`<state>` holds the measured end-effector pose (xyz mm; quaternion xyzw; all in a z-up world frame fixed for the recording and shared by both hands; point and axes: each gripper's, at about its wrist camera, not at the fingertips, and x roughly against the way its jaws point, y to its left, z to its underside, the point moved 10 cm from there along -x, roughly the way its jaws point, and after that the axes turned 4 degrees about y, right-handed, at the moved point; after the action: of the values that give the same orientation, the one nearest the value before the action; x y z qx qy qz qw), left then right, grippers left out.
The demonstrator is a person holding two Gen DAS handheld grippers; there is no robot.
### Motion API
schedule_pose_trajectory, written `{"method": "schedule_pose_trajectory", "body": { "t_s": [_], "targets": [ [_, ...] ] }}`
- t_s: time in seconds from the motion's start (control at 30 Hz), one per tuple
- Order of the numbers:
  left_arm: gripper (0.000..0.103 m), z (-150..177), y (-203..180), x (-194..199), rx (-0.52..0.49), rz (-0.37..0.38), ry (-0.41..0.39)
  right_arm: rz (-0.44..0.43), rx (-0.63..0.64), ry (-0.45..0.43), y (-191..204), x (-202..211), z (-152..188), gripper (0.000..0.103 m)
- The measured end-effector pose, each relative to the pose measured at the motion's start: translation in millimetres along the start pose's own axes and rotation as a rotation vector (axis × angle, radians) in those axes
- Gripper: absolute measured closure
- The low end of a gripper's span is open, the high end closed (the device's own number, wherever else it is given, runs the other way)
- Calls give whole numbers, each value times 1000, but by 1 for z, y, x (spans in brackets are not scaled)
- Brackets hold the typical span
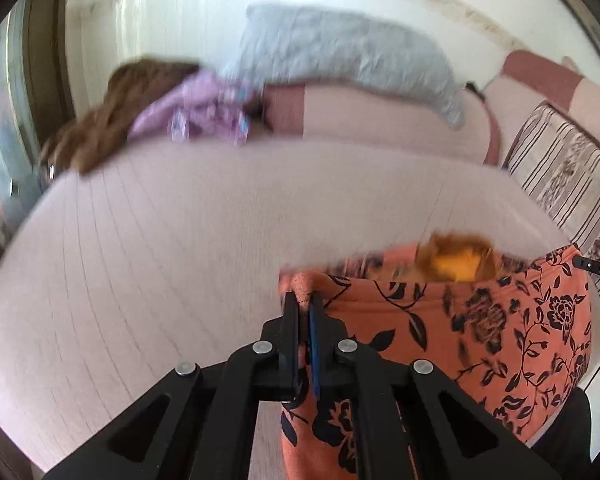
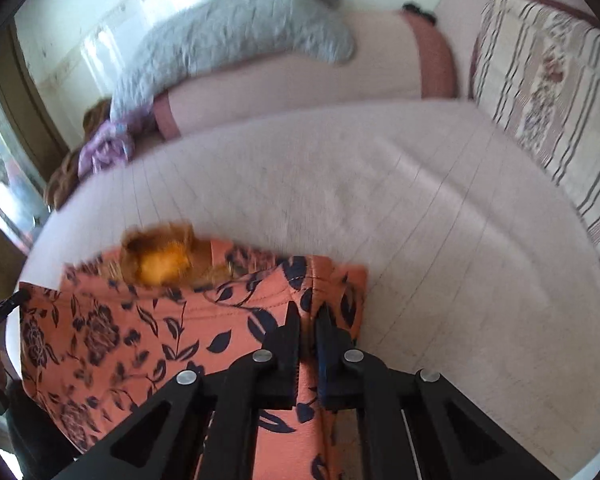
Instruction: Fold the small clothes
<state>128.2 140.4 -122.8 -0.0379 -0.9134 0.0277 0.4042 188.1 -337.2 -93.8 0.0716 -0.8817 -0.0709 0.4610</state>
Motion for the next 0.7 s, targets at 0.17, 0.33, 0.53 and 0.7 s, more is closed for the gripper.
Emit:
{"method": "schedule_pose_trajectory", "body": {
  "t_s": [0.17, 0.33, 0.53, 0.7],
  "targets": [
    [99, -31, -1, -45, -18, -29, 2, 13, -39, -44, -15, 0, -29, 97],
    [88, 12, 13, -134, -19, -113, 237, -15, -183, 190, -41, -89, -2, 92],
    [55, -6, 25, -65, 37, -127, 63, 21, -179, 65, -42, -50, -1, 59],
    [48, 4, 15, 11, 67, -62, -31, -70, -178, -36, -17, 13, 4, 32]
  ]
}}
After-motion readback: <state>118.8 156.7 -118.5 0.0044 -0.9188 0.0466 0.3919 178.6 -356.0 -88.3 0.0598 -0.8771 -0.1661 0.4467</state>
